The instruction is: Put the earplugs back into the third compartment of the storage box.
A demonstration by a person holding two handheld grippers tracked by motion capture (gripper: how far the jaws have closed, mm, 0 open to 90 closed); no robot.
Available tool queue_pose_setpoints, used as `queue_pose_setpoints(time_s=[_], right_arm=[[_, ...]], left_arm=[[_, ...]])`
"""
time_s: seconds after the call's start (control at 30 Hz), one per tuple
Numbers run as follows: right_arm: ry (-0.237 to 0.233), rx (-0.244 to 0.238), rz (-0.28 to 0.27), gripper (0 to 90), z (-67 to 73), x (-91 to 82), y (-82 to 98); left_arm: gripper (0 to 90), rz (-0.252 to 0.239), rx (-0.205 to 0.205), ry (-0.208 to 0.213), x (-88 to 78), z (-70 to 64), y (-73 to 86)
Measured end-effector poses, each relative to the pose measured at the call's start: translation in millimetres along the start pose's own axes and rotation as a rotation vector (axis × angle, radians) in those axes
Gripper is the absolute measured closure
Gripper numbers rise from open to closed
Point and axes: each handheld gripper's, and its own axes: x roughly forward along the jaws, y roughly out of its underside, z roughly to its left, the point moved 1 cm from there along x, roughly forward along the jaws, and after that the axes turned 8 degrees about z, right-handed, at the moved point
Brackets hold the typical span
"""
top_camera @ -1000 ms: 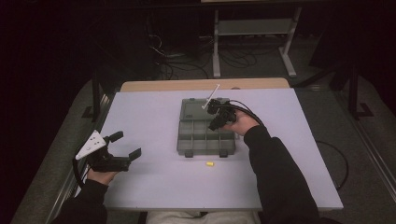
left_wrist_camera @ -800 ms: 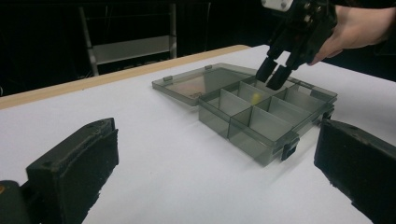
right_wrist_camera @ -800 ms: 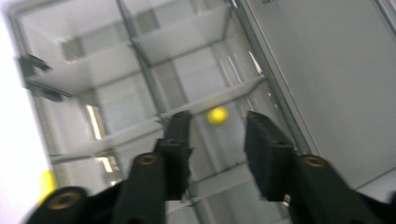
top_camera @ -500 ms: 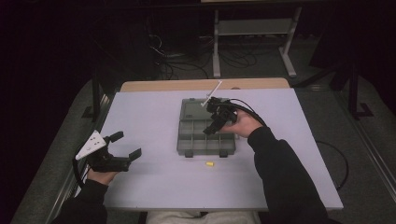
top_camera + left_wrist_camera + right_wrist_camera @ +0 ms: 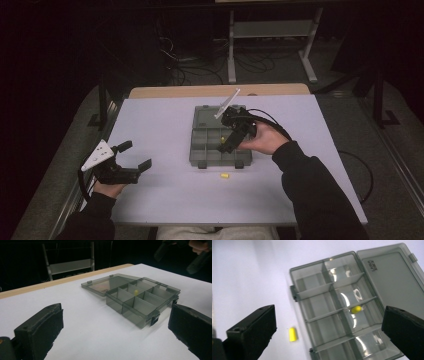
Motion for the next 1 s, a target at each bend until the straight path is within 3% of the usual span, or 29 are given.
queue_pose_setpoints(time_s=[0.17,0.37,0.67,1.0], right_arm=[[-0.011,-0.047,-0.005,0.0,20.2,1.6,2.3],[-0.027,-0.106,0.03,0.0,47.3,20.4,10.5],[-0.048,-0.107,0.057,0.0,59.9,43.0,28.1],[-0.079,-0.101,0.036,0.0,68.6,52.5,50.4]], left_arm=[[0.0,-0.001,0.0,0.0,-0.1,-0.1,0.0],[0.0,-0.001,0.0,0.0,0.0,0.0,0.0],[0.0,0.0,0.001,0.0,-0.1,-0.1,-0.1],[0.0,0.0,0.0,-0.002,0.2,-0.3,-0.1]])
